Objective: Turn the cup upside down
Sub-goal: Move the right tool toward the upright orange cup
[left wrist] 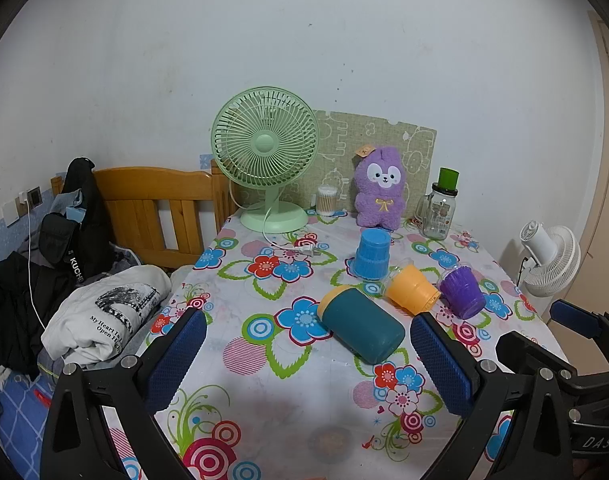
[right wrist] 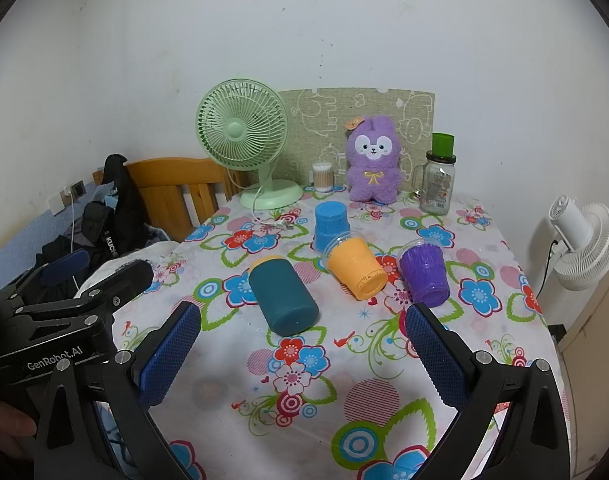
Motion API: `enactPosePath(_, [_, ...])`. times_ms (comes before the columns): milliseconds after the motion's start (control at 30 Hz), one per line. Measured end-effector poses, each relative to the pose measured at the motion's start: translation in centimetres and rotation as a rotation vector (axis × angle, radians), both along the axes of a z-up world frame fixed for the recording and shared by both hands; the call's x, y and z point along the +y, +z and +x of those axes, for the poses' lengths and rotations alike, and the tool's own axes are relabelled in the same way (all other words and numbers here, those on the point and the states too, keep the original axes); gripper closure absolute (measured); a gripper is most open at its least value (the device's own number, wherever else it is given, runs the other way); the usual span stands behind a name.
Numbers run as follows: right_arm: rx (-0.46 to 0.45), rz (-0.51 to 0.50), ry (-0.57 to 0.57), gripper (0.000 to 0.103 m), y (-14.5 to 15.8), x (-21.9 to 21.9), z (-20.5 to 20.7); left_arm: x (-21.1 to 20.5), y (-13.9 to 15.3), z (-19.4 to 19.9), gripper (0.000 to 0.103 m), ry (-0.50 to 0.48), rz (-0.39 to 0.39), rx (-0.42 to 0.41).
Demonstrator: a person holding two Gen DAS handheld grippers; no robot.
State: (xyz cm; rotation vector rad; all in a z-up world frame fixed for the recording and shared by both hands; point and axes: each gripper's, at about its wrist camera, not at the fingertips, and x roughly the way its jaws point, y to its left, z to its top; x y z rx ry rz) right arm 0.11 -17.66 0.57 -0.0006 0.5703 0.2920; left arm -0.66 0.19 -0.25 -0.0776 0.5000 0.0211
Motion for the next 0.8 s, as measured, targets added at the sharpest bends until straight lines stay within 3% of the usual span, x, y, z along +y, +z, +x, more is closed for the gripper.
enactPosePath(500, [0.005, -0.004, 0.004, 0.0, -0.2, 0.1, 0.0, 0.0, -0.5, 0.0, 0.0, -0.001, 0.0, 0.008])
enactPosePath(800, [0.076, -0.028, -0.009, 0.0, -1.3, -0.2, 2.1, 0.3, -2.1, 1.6, 0.0, -0.003, 0.004, 0.068])
